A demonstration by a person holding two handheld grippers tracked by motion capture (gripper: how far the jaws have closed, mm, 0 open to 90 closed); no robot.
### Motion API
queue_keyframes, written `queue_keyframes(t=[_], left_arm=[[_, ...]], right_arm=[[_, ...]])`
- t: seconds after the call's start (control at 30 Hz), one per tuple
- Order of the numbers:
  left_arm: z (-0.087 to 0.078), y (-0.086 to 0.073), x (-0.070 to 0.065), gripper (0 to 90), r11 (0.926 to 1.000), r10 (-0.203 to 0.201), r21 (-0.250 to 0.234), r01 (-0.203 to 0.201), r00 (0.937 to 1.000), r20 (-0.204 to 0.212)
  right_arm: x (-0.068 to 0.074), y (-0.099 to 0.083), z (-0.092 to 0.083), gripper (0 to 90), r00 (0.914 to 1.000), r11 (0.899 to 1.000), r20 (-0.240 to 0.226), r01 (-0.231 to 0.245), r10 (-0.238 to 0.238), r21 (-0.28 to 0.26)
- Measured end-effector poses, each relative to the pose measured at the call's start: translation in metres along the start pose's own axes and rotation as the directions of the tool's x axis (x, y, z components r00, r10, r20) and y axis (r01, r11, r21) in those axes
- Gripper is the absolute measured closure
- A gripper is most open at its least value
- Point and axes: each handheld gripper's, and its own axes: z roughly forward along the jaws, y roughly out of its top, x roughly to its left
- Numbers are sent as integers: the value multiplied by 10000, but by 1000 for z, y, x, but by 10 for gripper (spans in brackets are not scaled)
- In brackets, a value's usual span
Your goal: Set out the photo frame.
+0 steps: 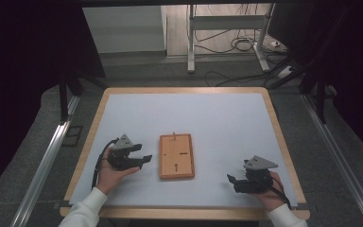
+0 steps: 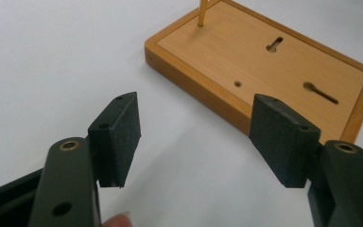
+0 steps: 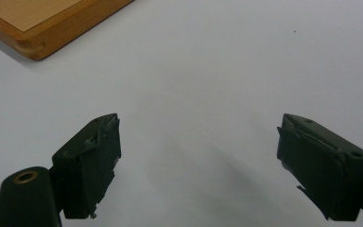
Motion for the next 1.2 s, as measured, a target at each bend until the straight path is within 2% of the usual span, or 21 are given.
queue_keyframes(t=[0.1,0.2,0.23,0.27,0.3,0.33,0.47,0.73,0.97,1.03,1.2], left_arm=[[7,8,1,343,10000,35,-7,-35,9999,112],[16,21,3,335,9994,292,-180,-286,9991,312],[16,21,3,327,9994,292,-180,-286,9991,312],[18,28,3,322,9984,505,-274,-494,9979,418],[18,28,3,326,9984,505,-274,-494,9979,418],[22,36,4,331,9977,565,-395,-546,9972,482],[30,46,5,339,9975,611,-373,-593,9969,488],[60,69,6,348,9964,837,-214,-821,9923,917],[72,77,7,355,9971,742,-243,-720,9920,1024],[76,77,8,362,9982,587,-206,-566,9911,1199],[81,75,6,414,9969,791,-50,-791,9896,1197]], right_arm=[[3,1,1,146,9999,10000,-150,-9,8,-59],[6,2,2,146,9998,10000,-183,66,-67,-36],[6,2,2,146,9998,10000,-183,66,-67,-36],[8,2,1,146,9997,10000,-231,49,-49,-23],[8,2,1,146,9997,10000,-231,49,-49,-23],[9,2,1,146,9997,10000,-246,49,-50,-47],[10,1,1,146,9997,10000,-248,32,-33,-34],[13,1,5,146,9996,10000,-269,47,-45,75],[15,2,4,146,9996,10000,-270,70,-71,-20],[15,2,4,146,9996,10000,-254,84,-84,-11],[16,2,3,146,9997,10000,-251,60,-61,-34]])
